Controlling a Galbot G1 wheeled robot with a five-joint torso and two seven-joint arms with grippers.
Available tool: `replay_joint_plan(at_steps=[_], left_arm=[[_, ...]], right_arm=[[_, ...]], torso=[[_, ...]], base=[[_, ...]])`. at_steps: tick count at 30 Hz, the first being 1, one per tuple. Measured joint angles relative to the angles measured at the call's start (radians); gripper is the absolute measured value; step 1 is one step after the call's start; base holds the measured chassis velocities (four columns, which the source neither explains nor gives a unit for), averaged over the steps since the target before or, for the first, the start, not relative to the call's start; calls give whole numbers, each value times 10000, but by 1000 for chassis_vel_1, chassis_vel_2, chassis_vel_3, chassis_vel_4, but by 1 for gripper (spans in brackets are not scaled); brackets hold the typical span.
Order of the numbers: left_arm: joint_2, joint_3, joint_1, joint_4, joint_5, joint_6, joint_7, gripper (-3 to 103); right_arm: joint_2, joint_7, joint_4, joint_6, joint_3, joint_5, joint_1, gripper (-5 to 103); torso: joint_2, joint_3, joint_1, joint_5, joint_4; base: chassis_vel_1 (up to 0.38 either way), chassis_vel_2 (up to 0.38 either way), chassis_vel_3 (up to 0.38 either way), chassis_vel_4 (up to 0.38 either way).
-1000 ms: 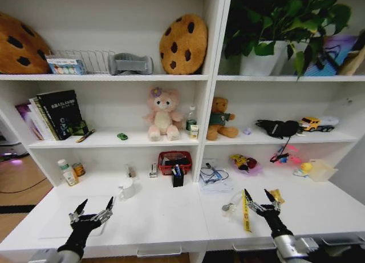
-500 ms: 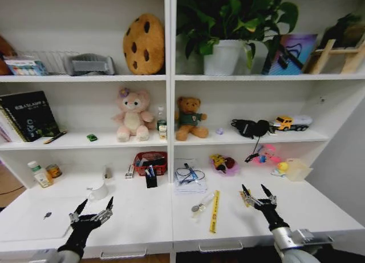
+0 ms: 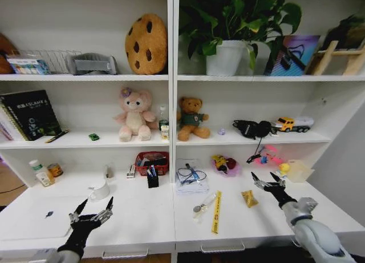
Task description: Organize the objects on the table.
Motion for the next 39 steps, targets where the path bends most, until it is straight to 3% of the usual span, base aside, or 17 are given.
replay_joint_plan(at_steps=[5, 10, 12, 16, 18, 21, 22, 24, 26, 27, 29, 31, 38, 39], left_arm=[[0, 1, 0, 0, 0, 0, 1, 100], [0, 1, 0, 0, 0, 0, 2, 100], [0, 1, 0, 0, 0, 0, 2, 100], [0, 1, 0, -1, 0, 0, 2, 100], [-1, 1, 0, 0, 0, 0, 2, 100], [0, 1, 0, 0, 0, 0, 2, 100], [0, 1, 0, 0, 0, 0, 2, 100], [0, 1, 0, 0, 0, 0, 2, 100], [0, 1, 0, 0, 0, 0, 3, 100], [0, 1, 0, 0, 0, 0, 3, 100], [0, 1, 0, 0, 0, 0, 2, 100], [0, 1, 0, 0, 0, 0, 2, 100], [0, 1, 0, 0, 0, 0, 2, 100], [0, 1, 0, 0, 0, 0, 2, 100]], right_arm=[[218, 770, -212, -179, -814, -284, 83, 100], [316, 876, -467, -221, -1207, -445, 233, 101], [349, 949, -601, -221, -1322, -672, 313, 95], [364, 976, -768, -186, -1401, -772, 368, 92], [369, 978, -878, -144, -1499, -809, 421, 83], [392, 981, -894, -142, -1581, -808, 450, 78], [410, 982, -953, -136, -1646, -815, 500, 67], [413, 982, -1026, -109, -1701, -827, 541, 67], [413, 986, -1117, -75, -1761, -827, 579, 56], [413, 986, -1117, -75, -1761, -827, 579, 56], [414, 991, -1141, -18, -1779, -799, 586, 40], [414, 992, -1150, 10, -1783, -778, 598, 40], [328, 801, -1090, 0, -1669, -296, 694, 13], [328, 801, -1090, 0, -1669, -296, 694, 13]], torso=[[0, 0, -1, -1, 4], [0, 0, -1, 0, 4], [0, 0, 0, -2, 5], [0, 0, -1, -1, 3], [0, 0, -1, -1, 4], [0, -1, -1, -2, 3], [0, -1, -1, -2, 4], [0, 0, -1, -1, 5], [0, 0, -1, -1, 4], [0, 0, -1, -1, 4], [0, 0, -1, -1, 4], [0, -1, -1, -1, 3], [0, -1, -1, -2, 3], [0, -1, -1, -2, 3]], base=[[0, 0, 0, 0], [0, 0, 0, 0], [0, 0, 0, 0], [0, 0, 0, 0], [0, 0, 0, 0], [0, 0, 0, 0], [0, 0, 0, 0], [0, 0, 0, 0], [0, 0, 0, 0], [0, 0, 0, 0], [0, 0, 0, 0], [0, 0, 0, 0], [0, 0, 0, 0], [0, 0, 0, 0]])
